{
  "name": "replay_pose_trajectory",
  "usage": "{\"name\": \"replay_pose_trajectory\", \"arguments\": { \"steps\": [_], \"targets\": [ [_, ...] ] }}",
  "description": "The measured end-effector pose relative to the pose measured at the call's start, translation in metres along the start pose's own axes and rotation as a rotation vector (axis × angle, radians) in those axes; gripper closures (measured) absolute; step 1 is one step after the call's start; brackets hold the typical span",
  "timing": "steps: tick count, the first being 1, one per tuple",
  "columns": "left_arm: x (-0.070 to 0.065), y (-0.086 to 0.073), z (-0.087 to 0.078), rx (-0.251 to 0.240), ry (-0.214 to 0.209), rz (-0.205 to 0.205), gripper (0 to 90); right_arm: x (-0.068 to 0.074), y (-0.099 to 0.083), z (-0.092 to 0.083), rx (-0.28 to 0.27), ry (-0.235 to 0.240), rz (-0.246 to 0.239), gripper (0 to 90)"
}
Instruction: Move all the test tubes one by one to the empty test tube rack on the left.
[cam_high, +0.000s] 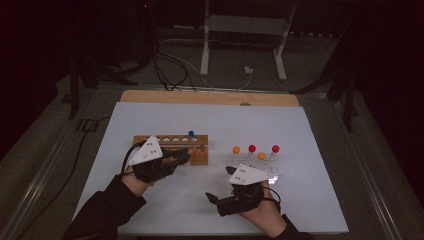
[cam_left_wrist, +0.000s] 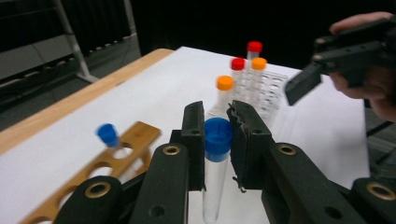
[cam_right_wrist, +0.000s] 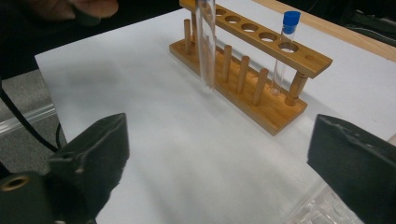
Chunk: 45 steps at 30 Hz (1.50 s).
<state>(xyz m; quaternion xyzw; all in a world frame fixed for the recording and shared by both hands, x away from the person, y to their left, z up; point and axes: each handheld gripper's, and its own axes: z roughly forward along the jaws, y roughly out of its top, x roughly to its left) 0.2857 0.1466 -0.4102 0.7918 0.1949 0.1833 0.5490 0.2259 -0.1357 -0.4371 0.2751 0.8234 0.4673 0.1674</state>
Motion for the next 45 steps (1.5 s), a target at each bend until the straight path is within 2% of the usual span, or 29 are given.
{"name": "replay_pose_trajectory", "arguments": {
  "steps": [4, 9, 13, 22, 30, 36, 45],
  "targets": [
    [0.011, 0.009, -0.002, -0.004, 0.028, 0.004, 77.7, -0.001, 0.001, -0.002, -0.017, -0.006, 0.011, 0.1],
    [0.023, 0.018, -0.001, 0.0, 0.063, 0.012, 77.6, -0.004, 0.001, -0.005, -0.031, 0.02, 0.02, 0.0],
    [0.031, 0.023, 0.0, -0.015, 0.097, 0.016, 77.6, -0.006, 0.001, -0.008, -0.046, 0.017, 0.026, 0.0],
    [0.052, 0.027, 0.005, -0.039, 0.147, -0.012, 77.6, -0.006, 0.003, -0.013, -0.077, 0.019, 0.022, 0.0],
    [0.062, 0.021, 0.02, -0.045, 0.173, -0.022, 77.6, -0.007, 0.002, -0.014, -0.081, 0.018, 0.018, 0.0],
    [0.067, 0.011, 0.03, -0.05, 0.179, -0.053, 77.6, -0.007, 0.002, -0.014, -0.082, 0.016, 0.013, 0.0],
    [0.068, -0.006, 0.044, 0.008, 0.16, -0.063, 77.6, -0.007, 0.001, -0.014, -0.085, 0.021, 0.012, 0.0]
  ]
}}
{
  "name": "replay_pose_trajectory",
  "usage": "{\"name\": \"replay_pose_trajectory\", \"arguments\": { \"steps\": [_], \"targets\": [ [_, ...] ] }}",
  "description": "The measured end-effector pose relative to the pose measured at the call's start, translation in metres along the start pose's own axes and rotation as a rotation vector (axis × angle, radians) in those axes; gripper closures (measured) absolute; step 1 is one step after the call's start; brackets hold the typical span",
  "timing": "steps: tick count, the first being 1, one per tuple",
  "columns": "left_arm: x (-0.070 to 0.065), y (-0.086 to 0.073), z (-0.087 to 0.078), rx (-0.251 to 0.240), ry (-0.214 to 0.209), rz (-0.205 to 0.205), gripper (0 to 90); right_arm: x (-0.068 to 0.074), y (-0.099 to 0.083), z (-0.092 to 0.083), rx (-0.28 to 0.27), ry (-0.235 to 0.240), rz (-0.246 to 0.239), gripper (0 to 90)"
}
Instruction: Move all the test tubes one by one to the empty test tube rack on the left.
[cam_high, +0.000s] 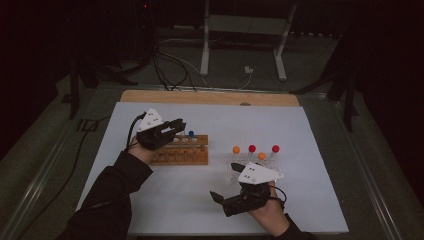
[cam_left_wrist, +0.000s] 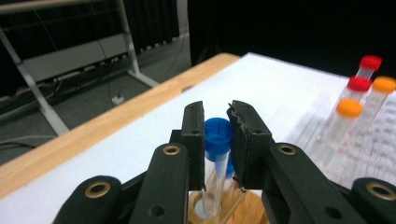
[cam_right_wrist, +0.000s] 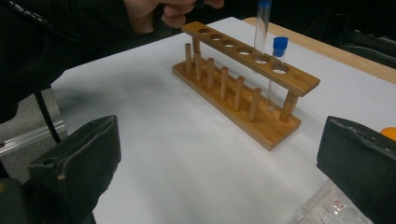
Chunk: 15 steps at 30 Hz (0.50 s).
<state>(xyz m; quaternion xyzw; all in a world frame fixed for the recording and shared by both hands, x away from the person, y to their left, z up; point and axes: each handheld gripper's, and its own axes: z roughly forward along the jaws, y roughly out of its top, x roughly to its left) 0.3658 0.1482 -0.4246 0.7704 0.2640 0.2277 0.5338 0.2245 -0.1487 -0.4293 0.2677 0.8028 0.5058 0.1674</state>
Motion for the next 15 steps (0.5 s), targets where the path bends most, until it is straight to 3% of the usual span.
{"name": "replay_pose_trajectory", "arguments": {
  "steps": [7, 15],
  "targets": [
    [0.001, -0.012, 0.009, 0.035, -0.008, -0.024, 77.5, 0.0, 0.0, 0.0, 0.002, 0.006, -0.004, 0.0],
    [0.0, -0.02, 0.015, 0.064, -0.007, -0.019, 77.5, 0.001, 0.0, -0.001, -0.006, 0.013, -0.003, 0.0]
  ]
}}
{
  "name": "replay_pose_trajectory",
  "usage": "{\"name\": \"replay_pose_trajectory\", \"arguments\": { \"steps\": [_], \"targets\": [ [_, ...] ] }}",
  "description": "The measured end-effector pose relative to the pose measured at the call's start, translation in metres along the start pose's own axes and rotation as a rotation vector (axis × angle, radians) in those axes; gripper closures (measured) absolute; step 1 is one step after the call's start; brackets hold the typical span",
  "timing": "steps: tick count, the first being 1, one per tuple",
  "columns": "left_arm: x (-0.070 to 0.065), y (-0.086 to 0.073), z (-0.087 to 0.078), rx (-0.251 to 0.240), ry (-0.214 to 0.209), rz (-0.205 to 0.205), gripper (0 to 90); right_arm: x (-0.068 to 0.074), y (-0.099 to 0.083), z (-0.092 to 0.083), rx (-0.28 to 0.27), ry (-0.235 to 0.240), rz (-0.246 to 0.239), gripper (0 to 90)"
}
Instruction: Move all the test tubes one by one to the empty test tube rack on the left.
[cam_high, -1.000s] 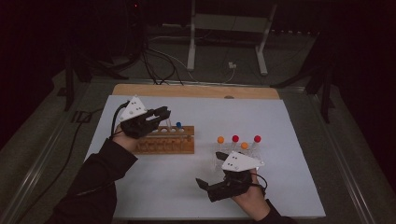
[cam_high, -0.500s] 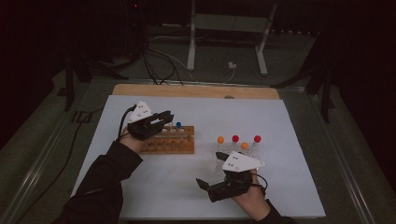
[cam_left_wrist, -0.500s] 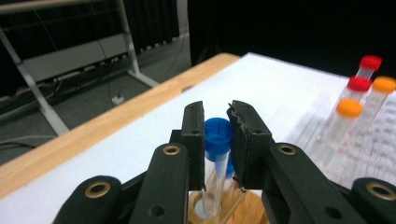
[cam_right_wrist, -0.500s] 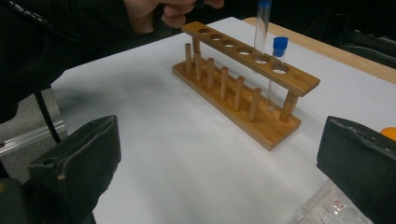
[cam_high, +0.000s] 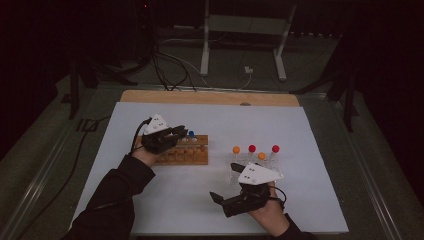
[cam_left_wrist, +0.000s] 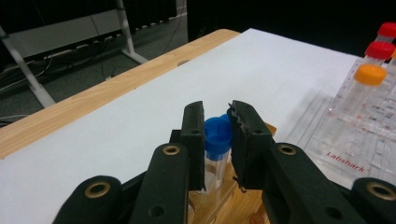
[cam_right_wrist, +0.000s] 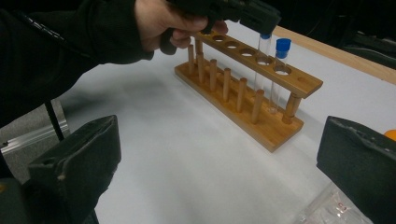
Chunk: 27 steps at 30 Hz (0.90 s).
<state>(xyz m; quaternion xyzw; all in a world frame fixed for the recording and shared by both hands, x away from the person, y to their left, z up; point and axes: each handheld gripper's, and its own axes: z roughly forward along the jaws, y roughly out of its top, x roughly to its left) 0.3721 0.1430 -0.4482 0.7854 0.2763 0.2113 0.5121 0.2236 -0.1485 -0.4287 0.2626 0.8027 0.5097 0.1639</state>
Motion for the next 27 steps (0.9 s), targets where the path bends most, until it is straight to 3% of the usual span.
{"name": "replay_pose_trajectory", "arguments": {
  "steps": [11, 27],
  "targets": [
    [0.0005, -0.0069, 0.0054, 0.047, -0.002, 0.012, 77.3, -0.0001, -0.0003, 0.0002, 0.002, 0.002, 0.0, 0.0],
    [0.0042, -0.0045, 0.0046, 0.076, -0.026, -0.01, 75.2, -0.0019, 0.0012, -0.0028, -0.007, 0.002, 0.001, 0.0]
  ]
}}
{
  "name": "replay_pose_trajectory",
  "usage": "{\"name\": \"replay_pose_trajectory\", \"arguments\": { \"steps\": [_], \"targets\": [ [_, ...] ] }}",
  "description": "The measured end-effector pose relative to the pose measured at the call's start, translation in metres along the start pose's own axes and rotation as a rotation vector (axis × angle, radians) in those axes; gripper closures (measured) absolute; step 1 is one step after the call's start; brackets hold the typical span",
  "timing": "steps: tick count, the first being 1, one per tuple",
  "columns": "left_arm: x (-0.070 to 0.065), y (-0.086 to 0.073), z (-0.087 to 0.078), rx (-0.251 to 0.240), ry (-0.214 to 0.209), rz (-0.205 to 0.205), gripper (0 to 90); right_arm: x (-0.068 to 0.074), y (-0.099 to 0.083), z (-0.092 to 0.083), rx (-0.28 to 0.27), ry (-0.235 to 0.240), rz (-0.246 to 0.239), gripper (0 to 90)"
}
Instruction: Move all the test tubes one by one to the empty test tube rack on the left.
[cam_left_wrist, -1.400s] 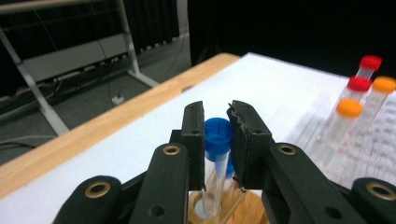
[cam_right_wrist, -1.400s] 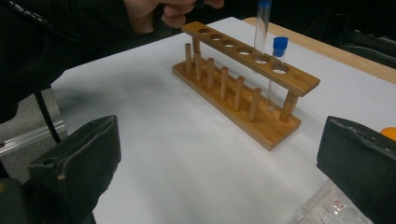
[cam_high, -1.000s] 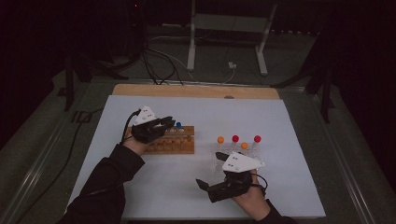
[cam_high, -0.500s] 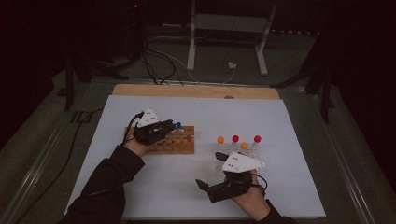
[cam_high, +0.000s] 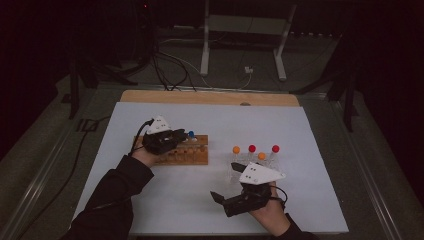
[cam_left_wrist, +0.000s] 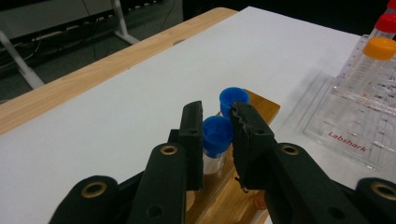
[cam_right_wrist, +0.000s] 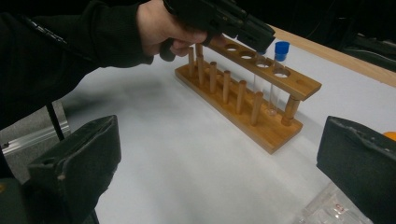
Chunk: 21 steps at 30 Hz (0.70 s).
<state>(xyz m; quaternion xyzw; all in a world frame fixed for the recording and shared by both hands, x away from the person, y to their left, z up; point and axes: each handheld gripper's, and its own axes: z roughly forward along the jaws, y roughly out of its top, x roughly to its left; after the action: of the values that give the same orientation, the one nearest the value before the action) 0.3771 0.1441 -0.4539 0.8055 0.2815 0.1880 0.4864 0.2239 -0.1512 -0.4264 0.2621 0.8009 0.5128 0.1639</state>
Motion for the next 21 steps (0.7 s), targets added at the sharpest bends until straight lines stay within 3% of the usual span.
{"name": "replay_pose_trajectory", "arguments": {
  "steps": [4, 7, 11, 15, 21],
  "targets": [
    [0.0, 0.001, -0.006, -0.009, -0.004, -0.003, 64.7, -0.003, 0.001, -0.003, -0.012, -0.01, 0.004, 0.0],
    [-0.001, 0.004, -0.015, -0.017, 0.014, -0.009, 49.9, -0.006, 0.001, -0.006, -0.018, -0.017, 0.009, 0.0],
    [-0.004, 0.009, -0.03, -0.051, -0.023, -0.001, 37.9, -0.012, 0.004, -0.012, -0.025, -0.04, 0.005, 0.0],
    [-0.011, 0.011, -0.04, -0.025, -0.069, 0.012, 16.4, -0.021, 0.008, -0.022, -0.049, -0.073, 0.009, 0.0],
    [-0.02, 0.009, -0.053, -0.034, -0.124, 0.008, 2.6, -0.039, 0.013, -0.04, -0.086, -0.152, 0.031, 0.0]
  ]
}}
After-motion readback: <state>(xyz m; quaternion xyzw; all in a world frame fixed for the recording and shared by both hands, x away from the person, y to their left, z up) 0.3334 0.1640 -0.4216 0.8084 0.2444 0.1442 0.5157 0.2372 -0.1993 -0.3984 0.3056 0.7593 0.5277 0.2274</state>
